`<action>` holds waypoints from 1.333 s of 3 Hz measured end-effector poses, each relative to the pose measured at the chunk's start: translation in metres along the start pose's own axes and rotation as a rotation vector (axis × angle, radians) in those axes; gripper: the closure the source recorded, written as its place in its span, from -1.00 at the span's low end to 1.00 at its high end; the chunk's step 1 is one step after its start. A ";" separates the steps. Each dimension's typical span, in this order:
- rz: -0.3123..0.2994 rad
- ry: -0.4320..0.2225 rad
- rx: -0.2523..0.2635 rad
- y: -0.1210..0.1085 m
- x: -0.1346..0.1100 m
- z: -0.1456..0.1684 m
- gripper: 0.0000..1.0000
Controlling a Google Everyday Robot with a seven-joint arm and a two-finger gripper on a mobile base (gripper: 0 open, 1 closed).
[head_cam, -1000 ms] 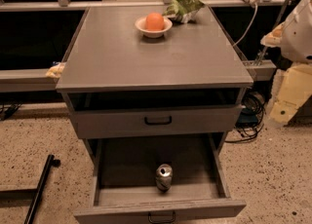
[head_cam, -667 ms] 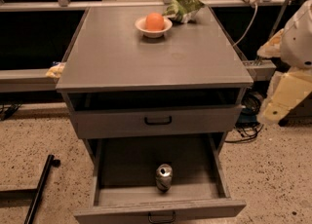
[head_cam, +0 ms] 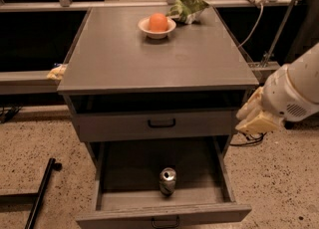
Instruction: Pick 7up can from middle drawer and place on counter
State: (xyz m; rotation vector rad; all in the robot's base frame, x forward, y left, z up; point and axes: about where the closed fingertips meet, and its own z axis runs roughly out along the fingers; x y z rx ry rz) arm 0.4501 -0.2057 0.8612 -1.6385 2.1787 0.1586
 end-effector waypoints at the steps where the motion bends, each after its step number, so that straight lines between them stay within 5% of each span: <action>1: 0.005 -0.009 0.002 -0.001 -0.001 0.004 0.78; 2: 0.005 -0.009 0.002 -0.001 -0.001 0.004 1.00; 3: -0.014 -0.027 -0.006 0.011 0.012 0.040 1.00; 4: -0.048 -0.120 -0.076 0.042 0.032 0.131 1.00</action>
Offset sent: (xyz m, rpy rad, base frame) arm 0.0029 0.0016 -0.0046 0.0115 -0.0028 -0.0054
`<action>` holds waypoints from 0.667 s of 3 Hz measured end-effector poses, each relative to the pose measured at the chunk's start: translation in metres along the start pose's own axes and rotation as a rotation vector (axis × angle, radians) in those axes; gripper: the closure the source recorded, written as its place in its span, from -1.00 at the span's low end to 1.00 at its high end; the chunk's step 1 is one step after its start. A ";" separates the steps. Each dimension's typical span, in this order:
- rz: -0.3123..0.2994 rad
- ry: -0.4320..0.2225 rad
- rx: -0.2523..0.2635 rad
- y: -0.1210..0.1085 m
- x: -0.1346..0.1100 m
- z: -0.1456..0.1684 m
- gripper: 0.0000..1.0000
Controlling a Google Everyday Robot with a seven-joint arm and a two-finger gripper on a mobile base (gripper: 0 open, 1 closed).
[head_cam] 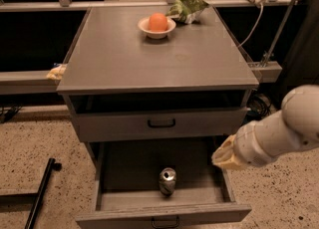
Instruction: Pick 7up can from middle drawer and place on counter
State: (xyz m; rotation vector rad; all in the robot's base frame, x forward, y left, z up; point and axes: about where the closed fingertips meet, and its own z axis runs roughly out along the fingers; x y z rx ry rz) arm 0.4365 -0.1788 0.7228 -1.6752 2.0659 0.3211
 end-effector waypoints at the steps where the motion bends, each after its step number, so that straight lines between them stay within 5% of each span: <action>1: -0.013 -0.164 -0.012 -0.007 0.005 0.077 1.00; 2: 0.004 -0.197 -0.057 0.000 0.019 0.113 1.00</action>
Offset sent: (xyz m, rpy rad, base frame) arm 0.0189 0.0265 -0.0612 0.1403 -0.0318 0.0323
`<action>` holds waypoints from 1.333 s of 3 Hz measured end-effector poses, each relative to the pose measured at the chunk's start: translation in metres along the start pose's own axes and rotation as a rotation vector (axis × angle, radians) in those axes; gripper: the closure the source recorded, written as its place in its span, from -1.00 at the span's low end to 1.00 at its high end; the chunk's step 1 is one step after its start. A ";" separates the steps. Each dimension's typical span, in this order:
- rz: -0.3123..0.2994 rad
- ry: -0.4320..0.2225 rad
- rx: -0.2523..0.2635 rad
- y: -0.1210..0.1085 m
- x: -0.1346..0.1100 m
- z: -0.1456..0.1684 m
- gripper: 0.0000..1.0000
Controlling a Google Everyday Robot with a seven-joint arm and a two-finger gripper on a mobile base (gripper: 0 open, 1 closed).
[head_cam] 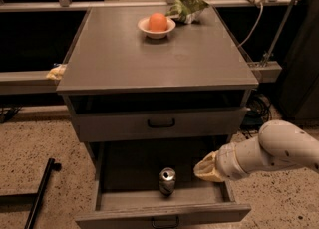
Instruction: Pick 7up can from middle drawer and place on counter
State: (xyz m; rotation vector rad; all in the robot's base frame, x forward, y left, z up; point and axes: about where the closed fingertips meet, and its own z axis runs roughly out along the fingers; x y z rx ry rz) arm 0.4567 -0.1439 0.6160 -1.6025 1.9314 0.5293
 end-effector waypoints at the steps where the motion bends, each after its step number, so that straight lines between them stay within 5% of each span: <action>1: 0.000 0.000 0.000 0.000 0.000 0.000 1.00; 2: 0.012 -0.015 0.022 -0.001 0.019 0.013 1.00; 4: 0.013 -0.121 0.044 -0.029 0.048 0.059 0.16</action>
Offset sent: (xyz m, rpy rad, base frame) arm 0.0037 -0.0190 -0.0514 0.0327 -0.0325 -0.0624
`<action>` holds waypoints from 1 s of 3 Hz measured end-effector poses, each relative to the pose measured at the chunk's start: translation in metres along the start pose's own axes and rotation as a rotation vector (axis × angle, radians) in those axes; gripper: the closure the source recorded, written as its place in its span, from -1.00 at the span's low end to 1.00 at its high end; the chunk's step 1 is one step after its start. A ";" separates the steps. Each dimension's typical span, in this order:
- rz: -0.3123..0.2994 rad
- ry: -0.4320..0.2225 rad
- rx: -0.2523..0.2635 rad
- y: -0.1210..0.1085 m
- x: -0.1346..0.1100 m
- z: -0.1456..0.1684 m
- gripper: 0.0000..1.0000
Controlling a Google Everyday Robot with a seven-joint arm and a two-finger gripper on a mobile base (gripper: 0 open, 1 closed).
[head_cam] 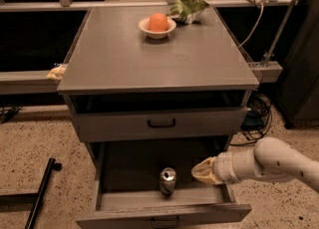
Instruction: Pick 7up can from middle drawer and place on counter
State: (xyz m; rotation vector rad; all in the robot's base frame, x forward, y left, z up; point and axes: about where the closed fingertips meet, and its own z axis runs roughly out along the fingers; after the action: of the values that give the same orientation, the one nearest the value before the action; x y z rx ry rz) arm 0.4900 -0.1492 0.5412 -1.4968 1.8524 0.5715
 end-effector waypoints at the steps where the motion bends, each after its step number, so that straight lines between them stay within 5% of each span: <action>1: -0.004 -0.042 -0.022 -0.009 0.007 0.022 -0.31; 2: -0.022 -0.070 -0.051 -0.013 0.010 0.044 -0.78; 3: -0.042 -0.088 -0.067 -0.018 0.013 0.063 -0.92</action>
Offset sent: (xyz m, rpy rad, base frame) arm 0.0327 0.0305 -0.0548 0.0958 0.0001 0.0926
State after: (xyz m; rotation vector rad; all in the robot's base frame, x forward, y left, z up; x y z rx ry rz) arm 0.5201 -0.1180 0.4903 -1.5252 1.7461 0.6750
